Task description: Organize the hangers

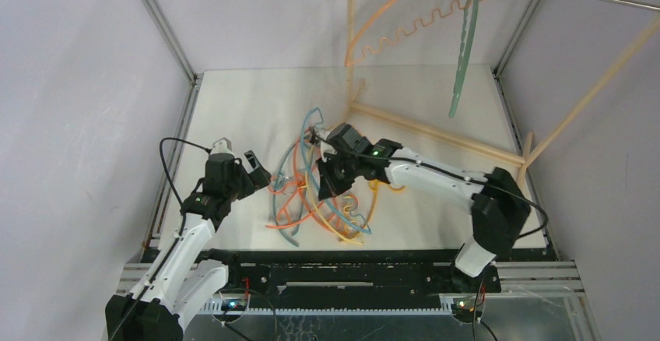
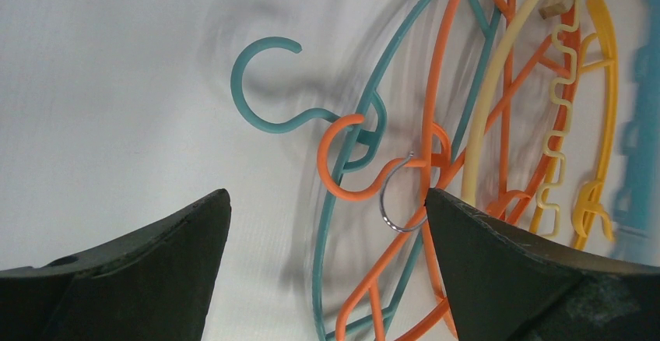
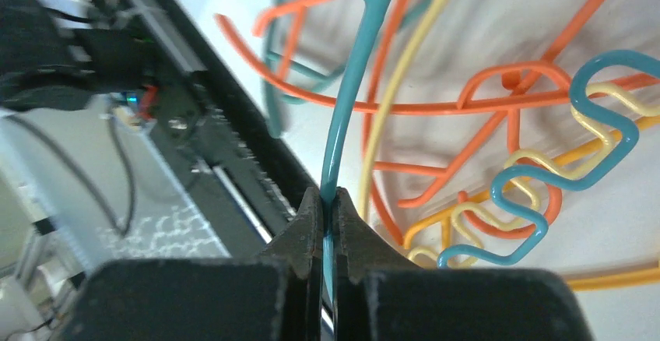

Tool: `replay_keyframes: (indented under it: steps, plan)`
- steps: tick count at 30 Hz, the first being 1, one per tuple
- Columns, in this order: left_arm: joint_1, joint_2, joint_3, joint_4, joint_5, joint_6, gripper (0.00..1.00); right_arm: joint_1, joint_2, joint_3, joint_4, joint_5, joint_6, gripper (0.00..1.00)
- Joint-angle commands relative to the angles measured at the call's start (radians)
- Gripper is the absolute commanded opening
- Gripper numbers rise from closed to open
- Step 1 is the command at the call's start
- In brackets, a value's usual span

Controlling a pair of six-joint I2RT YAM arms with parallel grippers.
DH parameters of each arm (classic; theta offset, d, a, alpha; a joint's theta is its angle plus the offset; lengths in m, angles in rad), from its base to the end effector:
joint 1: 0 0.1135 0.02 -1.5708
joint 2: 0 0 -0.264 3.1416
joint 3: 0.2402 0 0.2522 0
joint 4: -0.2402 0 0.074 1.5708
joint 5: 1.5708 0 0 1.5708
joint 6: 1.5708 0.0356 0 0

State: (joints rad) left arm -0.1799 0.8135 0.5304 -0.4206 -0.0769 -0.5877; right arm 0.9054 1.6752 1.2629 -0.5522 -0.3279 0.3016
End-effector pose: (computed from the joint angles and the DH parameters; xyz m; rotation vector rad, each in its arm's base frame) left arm 0.1718 -0.0285 0.2237 -0.5040 2.2358 -0.3155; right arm 0.2116 0.2882 0.2444 -0.9358 2.5354 0.8468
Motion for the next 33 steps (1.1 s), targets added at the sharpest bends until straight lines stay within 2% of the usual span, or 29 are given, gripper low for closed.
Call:
replay_keyframes:
  steps: [1, 9, 14, 16, 20, 23, 28, 33]
  plan:
    - [0.008, -0.007, 0.033, 0.035, -0.014, -0.014, 0.99, -0.048, -0.165, 0.072, 0.038, -0.115, 0.030, 0.00]
    - [0.006, 0.028, 0.050, 0.039, -0.015, -0.002, 0.99, -0.101, -0.328, 0.182, 0.039, -0.191, 0.116, 0.00]
    - [0.007, 0.072, 0.074, 0.052, -0.005, 0.008, 0.99, -0.086, -0.429, 0.275, 0.023, -0.243, 0.083, 0.00]
    - [0.006, 0.088, 0.082, 0.065, 0.005, 0.005, 0.99, -0.082, -0.495, 0.266, 0.044, -0.166, 0.080, 0.00]
    - [0.004, 0.115, 0.093, 0.084, 0.017, -0.003, 0.99, -0.095, -0.625, 0.211, 0.102, 0.082, 0.091, 0.00]
    - [0.000, 0.130, 0.098, 0.091, 0.024, -0.004, 0.99, -0.110, -0.661, 0.207, 0.070, 0.184, 0.088, 0.00]
    - [-0.006, 0.145, 0.103, 0.096, 0.026, 0.000, 1.00, -0.120, -0.746, 0.163, 0.047, 0.289, 0.120, 0.00]
    - [-0.012, 0.157, 0.110, 0.105, 0.034, -0.002, 0.99, -0.151, -0.775, 0.169, 0.028, 0.251, 0.174, 0.00]
